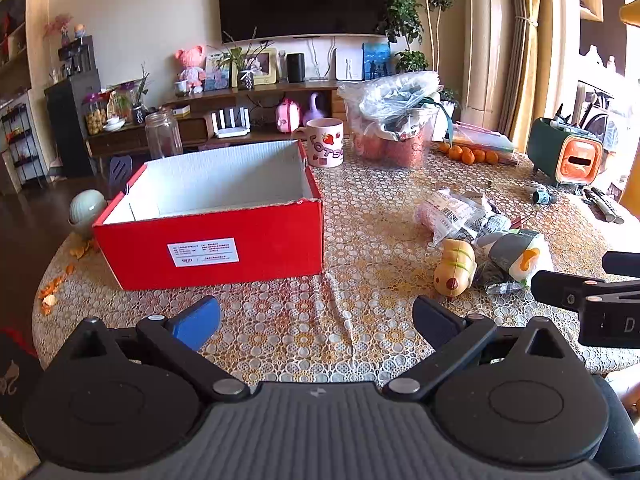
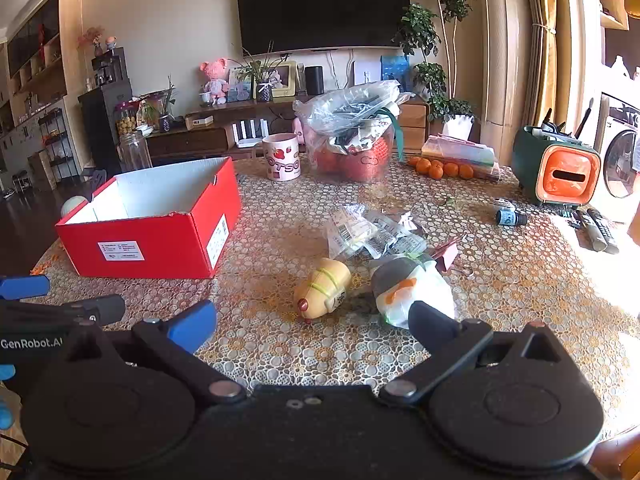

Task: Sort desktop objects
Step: 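Reach the left tool to the yellow toy while the right tool reaches the white-green bag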

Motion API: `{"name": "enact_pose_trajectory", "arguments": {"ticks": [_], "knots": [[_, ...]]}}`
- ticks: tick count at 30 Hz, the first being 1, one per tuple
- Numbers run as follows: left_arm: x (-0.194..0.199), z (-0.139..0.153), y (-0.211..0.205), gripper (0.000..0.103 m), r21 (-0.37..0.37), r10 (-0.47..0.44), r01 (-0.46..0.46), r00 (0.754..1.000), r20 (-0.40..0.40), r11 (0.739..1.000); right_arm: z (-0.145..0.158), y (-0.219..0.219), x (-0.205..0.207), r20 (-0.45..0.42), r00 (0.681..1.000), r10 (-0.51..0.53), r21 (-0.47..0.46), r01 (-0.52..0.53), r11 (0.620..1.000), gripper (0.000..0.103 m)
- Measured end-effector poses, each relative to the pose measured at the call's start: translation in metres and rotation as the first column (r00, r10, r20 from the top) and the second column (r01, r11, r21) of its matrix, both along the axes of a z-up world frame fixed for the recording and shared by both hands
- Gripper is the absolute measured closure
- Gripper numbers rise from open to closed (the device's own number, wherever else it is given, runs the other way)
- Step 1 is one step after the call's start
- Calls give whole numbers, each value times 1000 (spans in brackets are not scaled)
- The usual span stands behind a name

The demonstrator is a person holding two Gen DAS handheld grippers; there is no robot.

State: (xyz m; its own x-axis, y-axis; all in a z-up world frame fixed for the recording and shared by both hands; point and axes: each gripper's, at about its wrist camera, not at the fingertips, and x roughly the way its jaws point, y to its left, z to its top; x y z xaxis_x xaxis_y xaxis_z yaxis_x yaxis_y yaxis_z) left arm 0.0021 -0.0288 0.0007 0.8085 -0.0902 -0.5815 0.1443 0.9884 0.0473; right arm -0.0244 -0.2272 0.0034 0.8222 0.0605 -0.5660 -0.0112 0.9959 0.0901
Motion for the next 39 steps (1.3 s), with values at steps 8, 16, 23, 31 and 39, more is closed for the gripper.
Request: {"name": "enact_pose_trajectory", "arguments": {"ticks": [8, 16, 23, 31, 39], "knots": [[13, -4, -17, 0, 28, -68, 67, 997, 25, 997, -5, -8, 12, -1, 1000, -13, -14, 13, 1000, 0], [44, 1, -45, 0, 47, -166, 163, 984, 67, 986, -11, -31, 29, 3, 999, -48, -38, 48, 998, 1], [75, -16, -90, 0, 79, -284, 281, 958, 30, 956, -17, -60, 58, 24, 996, -84, -105, 86, 991, 0], [106, -55, -115, 0, 61, -294, 298, 954, -58, 953, -47, -86, 96, -80, 992, -99, -77, 93, 993, 3], [131, -80, -124, 1, 39, -292, 298, 949, -118, 954, -70, -92, 127, -157, 985, -78, -41, 72, 997, 5]]}}
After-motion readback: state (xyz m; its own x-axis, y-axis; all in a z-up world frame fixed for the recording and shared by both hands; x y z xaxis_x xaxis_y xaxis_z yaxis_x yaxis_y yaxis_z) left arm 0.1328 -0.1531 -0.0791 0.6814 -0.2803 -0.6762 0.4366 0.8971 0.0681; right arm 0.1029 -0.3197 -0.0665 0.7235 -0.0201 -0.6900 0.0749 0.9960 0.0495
